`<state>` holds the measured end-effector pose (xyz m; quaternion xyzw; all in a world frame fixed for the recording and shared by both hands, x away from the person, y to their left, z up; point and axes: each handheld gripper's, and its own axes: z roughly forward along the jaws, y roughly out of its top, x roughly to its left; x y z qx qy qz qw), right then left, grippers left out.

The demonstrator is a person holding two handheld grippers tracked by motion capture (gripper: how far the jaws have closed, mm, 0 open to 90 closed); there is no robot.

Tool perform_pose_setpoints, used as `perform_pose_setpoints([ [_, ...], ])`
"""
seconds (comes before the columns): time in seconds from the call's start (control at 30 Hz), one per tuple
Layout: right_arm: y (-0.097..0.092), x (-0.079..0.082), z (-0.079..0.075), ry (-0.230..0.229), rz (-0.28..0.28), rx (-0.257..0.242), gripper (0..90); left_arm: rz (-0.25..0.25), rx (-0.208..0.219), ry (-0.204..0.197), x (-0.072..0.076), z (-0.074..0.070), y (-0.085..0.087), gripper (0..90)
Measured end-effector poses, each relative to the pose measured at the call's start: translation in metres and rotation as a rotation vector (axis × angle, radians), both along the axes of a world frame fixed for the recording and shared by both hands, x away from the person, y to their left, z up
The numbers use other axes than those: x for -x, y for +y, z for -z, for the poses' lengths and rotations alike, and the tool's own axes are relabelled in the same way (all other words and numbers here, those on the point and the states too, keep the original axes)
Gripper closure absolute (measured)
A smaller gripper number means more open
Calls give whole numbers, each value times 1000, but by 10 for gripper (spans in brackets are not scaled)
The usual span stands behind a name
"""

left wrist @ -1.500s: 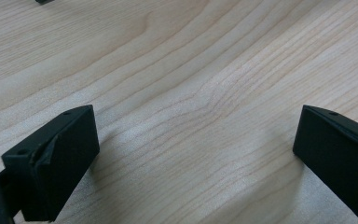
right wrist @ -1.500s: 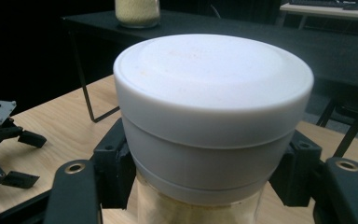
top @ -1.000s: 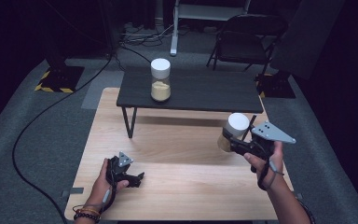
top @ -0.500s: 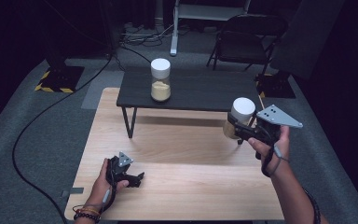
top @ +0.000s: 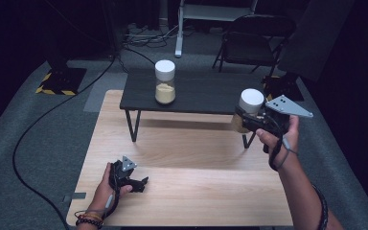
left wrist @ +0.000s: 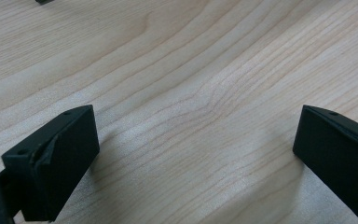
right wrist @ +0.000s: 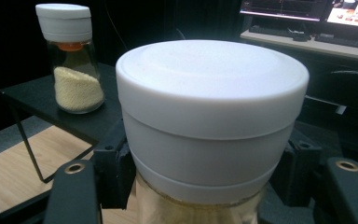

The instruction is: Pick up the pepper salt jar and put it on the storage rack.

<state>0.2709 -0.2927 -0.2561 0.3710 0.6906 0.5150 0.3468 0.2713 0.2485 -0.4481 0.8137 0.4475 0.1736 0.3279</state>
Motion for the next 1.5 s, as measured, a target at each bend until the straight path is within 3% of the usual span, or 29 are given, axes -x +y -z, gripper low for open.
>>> perform_pose_setpoints([
  [0.7, 15, -37, -19, -5, 62, 0, 347, 1, 0, -1, 0, 0, 0, 5],
  [1.5, 30, -81, -15, 9, 82, -51, 347, 0, 0, 0, 0, 0, 0, 5],
])
